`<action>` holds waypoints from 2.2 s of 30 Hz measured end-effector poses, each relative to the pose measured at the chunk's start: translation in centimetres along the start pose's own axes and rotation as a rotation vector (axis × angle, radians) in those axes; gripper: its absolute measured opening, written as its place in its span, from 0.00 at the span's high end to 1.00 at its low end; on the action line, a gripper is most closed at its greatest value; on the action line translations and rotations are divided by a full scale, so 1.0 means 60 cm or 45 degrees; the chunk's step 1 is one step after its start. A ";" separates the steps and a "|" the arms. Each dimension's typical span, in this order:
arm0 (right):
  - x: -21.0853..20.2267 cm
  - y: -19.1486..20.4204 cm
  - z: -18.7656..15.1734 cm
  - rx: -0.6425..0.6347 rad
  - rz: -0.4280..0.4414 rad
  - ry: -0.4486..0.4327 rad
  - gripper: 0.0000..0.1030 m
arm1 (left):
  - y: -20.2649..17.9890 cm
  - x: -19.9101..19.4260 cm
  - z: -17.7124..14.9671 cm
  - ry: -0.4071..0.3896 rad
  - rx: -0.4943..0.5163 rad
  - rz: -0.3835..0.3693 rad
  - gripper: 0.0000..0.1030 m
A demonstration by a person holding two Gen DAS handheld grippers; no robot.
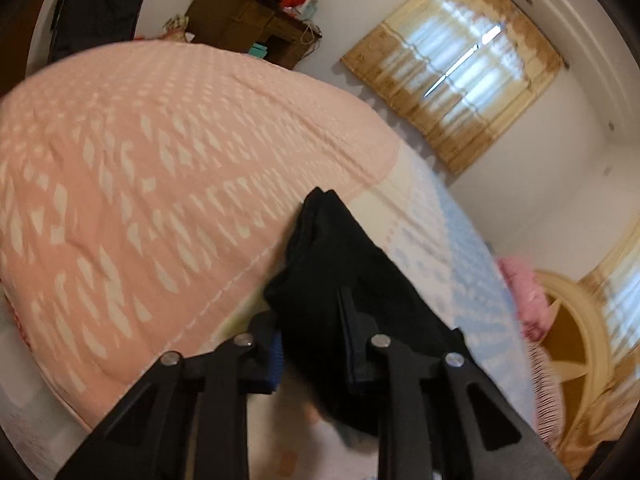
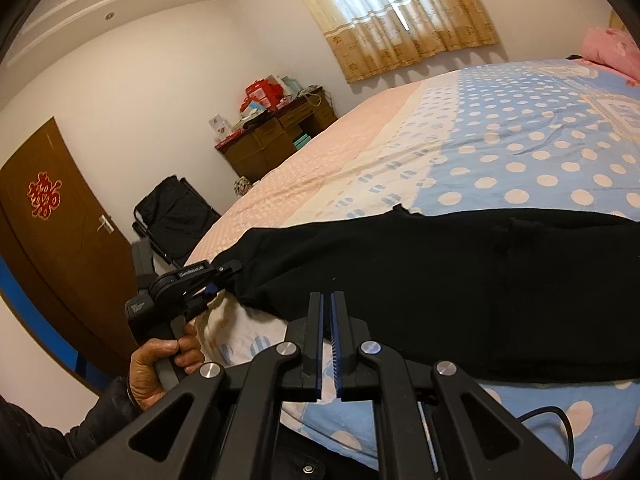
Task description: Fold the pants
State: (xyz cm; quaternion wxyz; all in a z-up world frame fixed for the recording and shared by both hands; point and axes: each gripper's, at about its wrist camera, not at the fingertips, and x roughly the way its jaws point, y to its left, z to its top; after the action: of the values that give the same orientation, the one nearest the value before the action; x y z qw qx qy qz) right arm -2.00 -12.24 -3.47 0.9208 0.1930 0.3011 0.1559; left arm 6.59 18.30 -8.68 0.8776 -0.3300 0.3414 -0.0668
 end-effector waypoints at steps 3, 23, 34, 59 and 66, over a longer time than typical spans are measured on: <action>-0.015 -0.020 0.004 0.054 -0.054 -0.036 0.96 | -0.034 -0.007 0.001 -0.004 0.129 0.050 0.78; -0.125 -0.201 -0.025 0.425 -0.341 -0.164 0.96 | -0.379 -0.001 -0.208 0.162 1.068 -0.409 0.79; -0.085 -0.218 0.000 0.464 -0.121 -0.173 0.77 | -0.366 0.026 -0.256 0.410 1.201 -0.331 0.29; 0.064 -0.112 0.001 0.034 -0.433 0.075 0.79 | -0.225 0.013 -0.090 0.200 0.789 0.070 0.22; -0.006 -0.047 0.034 -0.226 -0.387 -0.060 0.80 | -0.237 0.011 -0.080 0.172 0.782 0.080 0.22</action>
State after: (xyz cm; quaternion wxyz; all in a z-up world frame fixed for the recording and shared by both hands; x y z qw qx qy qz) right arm -0.53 -15.38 -3.06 0.9540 0.0668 0.2901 0.0363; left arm 5.51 4.52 -2.83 0.9131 -0.0337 0.3728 -0.1614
